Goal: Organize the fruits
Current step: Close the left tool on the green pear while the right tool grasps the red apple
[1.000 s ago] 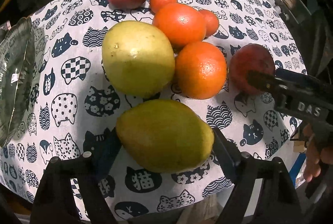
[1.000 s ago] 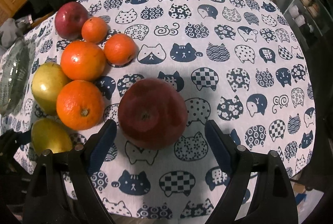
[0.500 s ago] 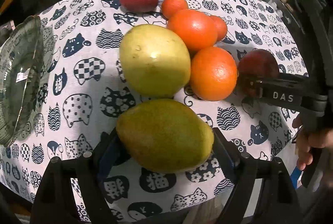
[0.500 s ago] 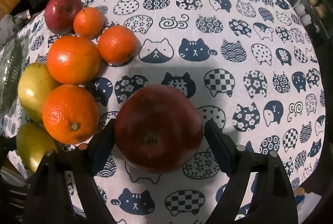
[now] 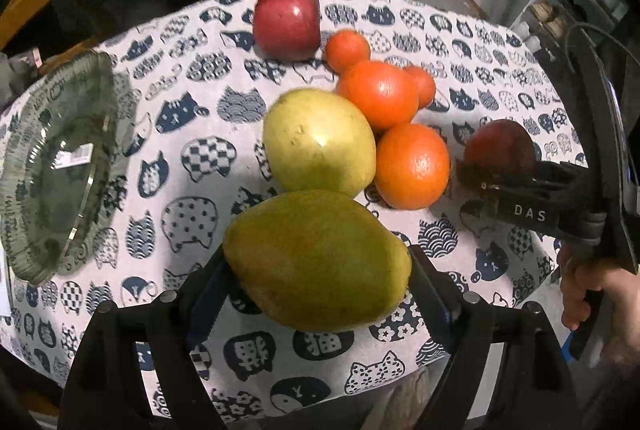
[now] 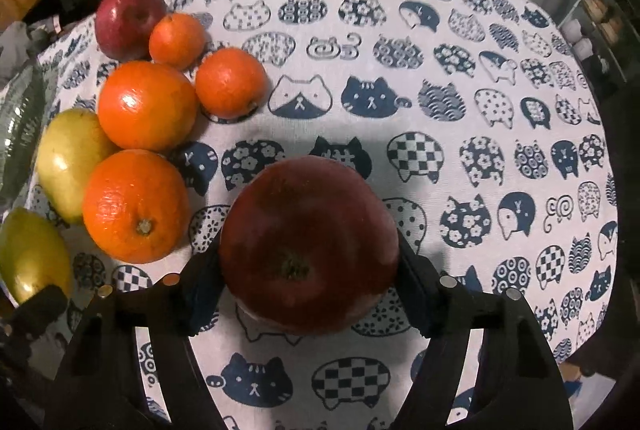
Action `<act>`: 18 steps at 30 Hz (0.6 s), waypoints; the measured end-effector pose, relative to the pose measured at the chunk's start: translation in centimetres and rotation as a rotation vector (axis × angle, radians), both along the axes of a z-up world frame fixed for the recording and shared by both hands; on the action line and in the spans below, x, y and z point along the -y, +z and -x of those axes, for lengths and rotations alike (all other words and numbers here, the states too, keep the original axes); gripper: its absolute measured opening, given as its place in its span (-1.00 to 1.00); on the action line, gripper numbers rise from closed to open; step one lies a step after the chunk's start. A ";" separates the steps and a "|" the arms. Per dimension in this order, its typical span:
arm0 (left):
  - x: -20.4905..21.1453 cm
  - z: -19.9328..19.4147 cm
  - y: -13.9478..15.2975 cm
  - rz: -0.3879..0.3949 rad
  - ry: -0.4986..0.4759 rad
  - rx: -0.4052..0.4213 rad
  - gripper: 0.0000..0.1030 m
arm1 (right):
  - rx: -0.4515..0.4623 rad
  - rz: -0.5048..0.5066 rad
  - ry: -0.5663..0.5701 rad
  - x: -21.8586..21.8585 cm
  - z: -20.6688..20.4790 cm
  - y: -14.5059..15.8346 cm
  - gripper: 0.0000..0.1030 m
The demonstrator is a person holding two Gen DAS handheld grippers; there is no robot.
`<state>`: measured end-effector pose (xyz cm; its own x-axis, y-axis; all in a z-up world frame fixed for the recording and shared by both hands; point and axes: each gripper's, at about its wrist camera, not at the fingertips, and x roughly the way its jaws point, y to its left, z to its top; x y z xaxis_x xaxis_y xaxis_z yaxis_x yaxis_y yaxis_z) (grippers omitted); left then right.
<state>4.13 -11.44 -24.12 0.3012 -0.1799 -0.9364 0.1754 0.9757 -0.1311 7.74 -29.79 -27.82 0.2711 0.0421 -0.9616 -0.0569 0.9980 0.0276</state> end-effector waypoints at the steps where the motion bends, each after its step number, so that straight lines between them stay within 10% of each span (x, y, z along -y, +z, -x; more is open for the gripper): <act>1: -0.1 0.0 0.2 -0.001 0.001 0.009 0.66 | 0.015 -0.001 -0.003 0.0 0.2 0.4 0.45; 18: -1.6 0.8 6.2 0.004 0.010 0.191 0.66 | 0.256 0.006 -0.002 -0.4 1.6 9.2 0.45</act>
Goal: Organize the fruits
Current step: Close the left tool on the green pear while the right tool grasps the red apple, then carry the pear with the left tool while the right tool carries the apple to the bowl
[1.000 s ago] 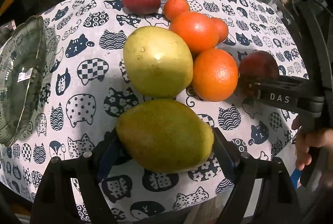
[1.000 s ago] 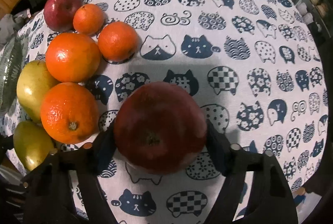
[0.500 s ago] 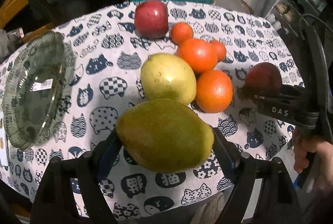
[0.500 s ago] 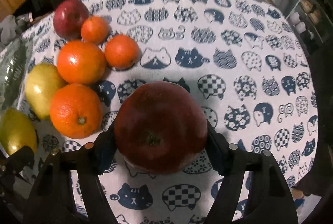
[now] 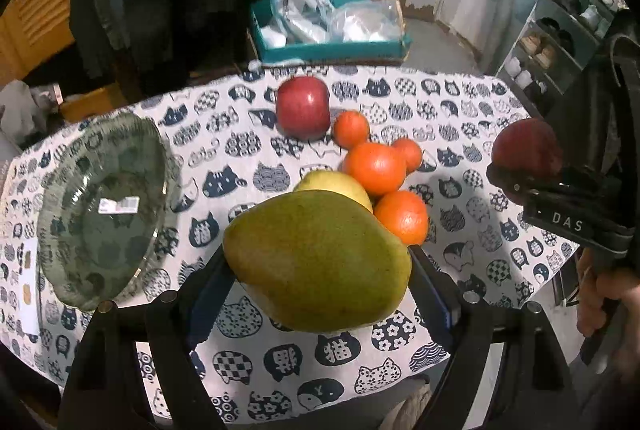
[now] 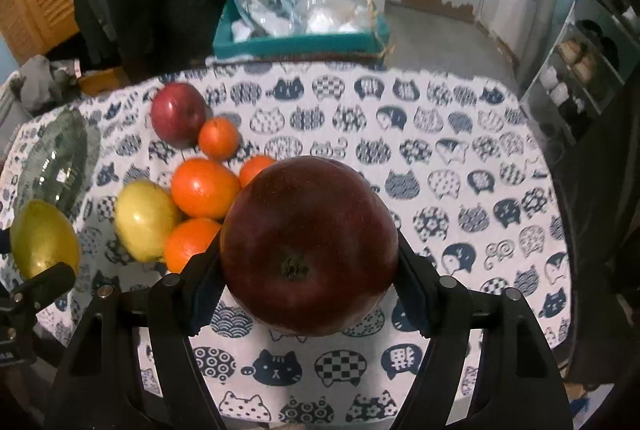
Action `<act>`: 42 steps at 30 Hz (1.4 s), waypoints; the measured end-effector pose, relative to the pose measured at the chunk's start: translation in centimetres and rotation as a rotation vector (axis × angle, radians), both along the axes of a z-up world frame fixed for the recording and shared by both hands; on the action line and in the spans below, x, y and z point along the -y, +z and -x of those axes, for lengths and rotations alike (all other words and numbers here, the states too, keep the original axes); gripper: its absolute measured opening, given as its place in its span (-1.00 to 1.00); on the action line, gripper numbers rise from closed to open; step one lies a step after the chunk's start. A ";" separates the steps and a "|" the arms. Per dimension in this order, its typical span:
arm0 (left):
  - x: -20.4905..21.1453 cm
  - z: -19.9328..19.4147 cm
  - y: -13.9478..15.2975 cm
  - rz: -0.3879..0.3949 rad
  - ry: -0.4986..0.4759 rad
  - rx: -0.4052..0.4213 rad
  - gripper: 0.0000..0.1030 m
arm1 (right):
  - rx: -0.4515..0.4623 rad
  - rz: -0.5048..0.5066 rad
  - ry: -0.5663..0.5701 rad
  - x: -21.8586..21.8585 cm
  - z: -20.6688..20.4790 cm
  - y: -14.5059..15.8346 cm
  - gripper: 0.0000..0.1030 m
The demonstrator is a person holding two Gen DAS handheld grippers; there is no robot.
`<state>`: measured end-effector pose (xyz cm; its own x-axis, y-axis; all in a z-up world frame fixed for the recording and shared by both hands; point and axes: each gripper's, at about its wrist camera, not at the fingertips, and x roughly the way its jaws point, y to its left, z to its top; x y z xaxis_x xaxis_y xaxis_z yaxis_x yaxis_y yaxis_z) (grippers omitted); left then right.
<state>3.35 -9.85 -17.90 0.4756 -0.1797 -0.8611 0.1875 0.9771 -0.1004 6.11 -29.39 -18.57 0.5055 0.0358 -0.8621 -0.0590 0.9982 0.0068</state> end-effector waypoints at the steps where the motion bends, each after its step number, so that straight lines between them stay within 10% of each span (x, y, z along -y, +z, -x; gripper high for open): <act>1: -0.1 0.0 0.3 0.001 0.000 0.007 0.66 | 0.013 -0.001 0.002 0.1 -0.1 0.4 0.45; 20: -2.7 1.4 7.3 -0.002 0.023 0.201 0.66 | 0.262 -0.044 0.057 -0.9 3.0 9.7 0.45; 42: -9.4 1.6 10.4 -0.014 0.149 0.292 0.66 | 0.319 -0.089 0.142 -6.4 1.5 13.0 0.45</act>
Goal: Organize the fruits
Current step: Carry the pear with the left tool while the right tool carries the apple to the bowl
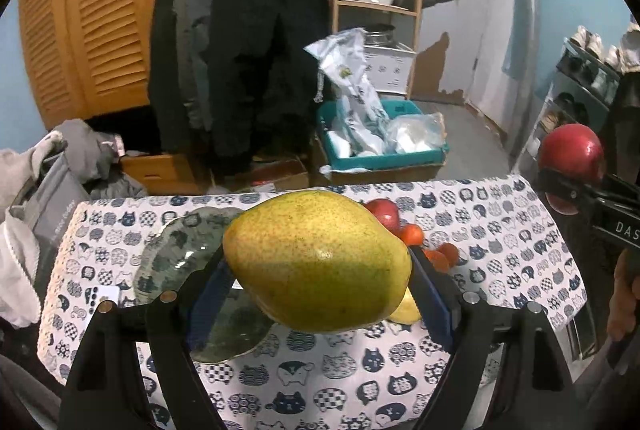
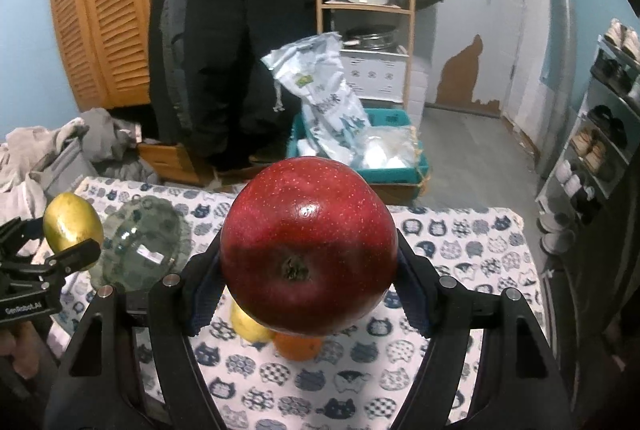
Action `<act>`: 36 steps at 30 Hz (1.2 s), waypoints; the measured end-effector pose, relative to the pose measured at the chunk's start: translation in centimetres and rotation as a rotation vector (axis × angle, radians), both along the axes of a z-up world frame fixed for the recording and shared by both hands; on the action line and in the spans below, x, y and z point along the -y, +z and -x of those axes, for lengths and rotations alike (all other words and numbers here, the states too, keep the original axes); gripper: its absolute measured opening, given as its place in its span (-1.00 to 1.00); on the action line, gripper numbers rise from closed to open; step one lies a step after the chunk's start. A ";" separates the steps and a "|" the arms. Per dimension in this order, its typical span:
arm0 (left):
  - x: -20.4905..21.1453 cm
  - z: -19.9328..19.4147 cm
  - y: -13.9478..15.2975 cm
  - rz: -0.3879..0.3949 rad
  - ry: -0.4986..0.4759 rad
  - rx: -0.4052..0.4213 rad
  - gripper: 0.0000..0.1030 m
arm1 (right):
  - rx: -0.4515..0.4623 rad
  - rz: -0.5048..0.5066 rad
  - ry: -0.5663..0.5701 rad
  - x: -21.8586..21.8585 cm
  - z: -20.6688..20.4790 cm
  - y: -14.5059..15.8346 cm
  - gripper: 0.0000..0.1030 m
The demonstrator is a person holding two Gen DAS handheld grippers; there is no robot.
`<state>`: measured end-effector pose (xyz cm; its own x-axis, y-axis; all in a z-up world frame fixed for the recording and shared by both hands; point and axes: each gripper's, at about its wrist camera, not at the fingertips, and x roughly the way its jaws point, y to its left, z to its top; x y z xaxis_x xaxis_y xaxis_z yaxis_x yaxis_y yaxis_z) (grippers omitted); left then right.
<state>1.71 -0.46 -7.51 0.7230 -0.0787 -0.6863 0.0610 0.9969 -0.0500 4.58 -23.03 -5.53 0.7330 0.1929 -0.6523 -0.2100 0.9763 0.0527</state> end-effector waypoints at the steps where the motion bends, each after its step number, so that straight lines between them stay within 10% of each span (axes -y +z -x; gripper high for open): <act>1: -0.5 -0.1 0.0 0.001 0.009 -0.001 0.66 | 0.000 -0.003 0.006 -0.4 -0.1 0.1 0.45; 36: -17.7 -3.5 -8.6 0.008 0.281 -0.190 0.66 | -0.232 -0.027 0.334 -23.6 -9.6 -7.1 0.45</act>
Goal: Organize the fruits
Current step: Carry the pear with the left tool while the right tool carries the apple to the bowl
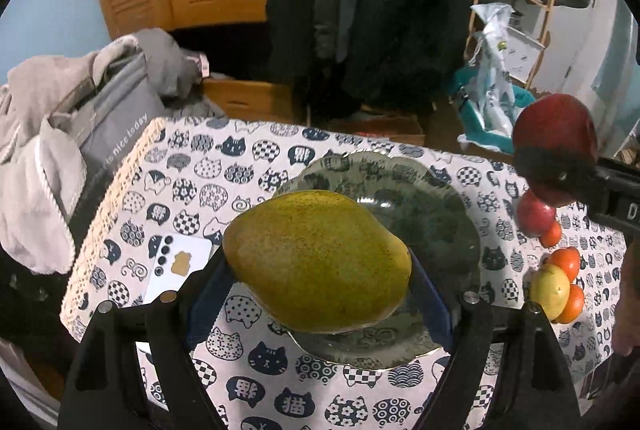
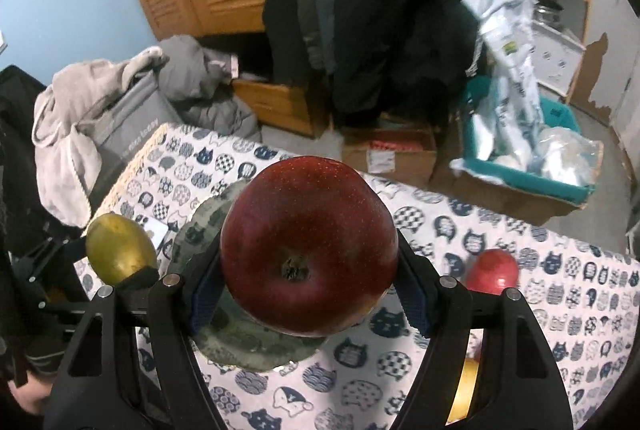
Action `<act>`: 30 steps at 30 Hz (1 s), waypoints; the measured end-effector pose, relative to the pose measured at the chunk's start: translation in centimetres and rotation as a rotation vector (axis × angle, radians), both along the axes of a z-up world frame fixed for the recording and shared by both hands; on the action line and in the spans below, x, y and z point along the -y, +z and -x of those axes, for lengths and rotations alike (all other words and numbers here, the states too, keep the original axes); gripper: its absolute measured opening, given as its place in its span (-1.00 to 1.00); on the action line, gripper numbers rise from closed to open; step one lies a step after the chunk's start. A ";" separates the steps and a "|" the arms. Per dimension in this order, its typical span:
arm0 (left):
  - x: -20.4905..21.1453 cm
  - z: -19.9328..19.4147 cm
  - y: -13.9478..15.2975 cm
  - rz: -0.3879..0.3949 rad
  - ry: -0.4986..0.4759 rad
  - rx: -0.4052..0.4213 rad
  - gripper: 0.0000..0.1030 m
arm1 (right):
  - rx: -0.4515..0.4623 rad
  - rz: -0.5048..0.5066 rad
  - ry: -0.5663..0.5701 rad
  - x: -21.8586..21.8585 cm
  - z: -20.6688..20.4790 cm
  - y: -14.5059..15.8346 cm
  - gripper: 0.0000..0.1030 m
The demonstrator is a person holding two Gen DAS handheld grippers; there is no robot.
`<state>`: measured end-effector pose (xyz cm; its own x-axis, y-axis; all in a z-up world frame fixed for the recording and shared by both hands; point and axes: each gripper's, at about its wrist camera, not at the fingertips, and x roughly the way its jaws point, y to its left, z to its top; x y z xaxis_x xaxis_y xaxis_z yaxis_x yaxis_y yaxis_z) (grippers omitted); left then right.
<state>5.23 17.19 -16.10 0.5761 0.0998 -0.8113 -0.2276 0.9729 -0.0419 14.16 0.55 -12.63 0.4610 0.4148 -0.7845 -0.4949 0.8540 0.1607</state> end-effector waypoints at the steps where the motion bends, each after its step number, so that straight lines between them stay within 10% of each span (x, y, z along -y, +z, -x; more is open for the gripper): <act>1: -0.1 -0.2 -0.4 0.008 0.004 -0.009 0.66 | -0.007 0.006 0.005 -0.4 -0.1 -0.5 0.45; 30: -0.4 -4.3 -10.1 0.003 0.020 -0.224 0.66 | -0.205 0.146 0.085 -4.4 -3.3 -11.7 0.45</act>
<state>9.53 17.61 -26.15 0.3798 0.1067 -0.9189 -0.2504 0.9681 0.0089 17.45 4.90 -24.31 0.2543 0.3207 -0.9124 -0.5354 0.8323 0.1433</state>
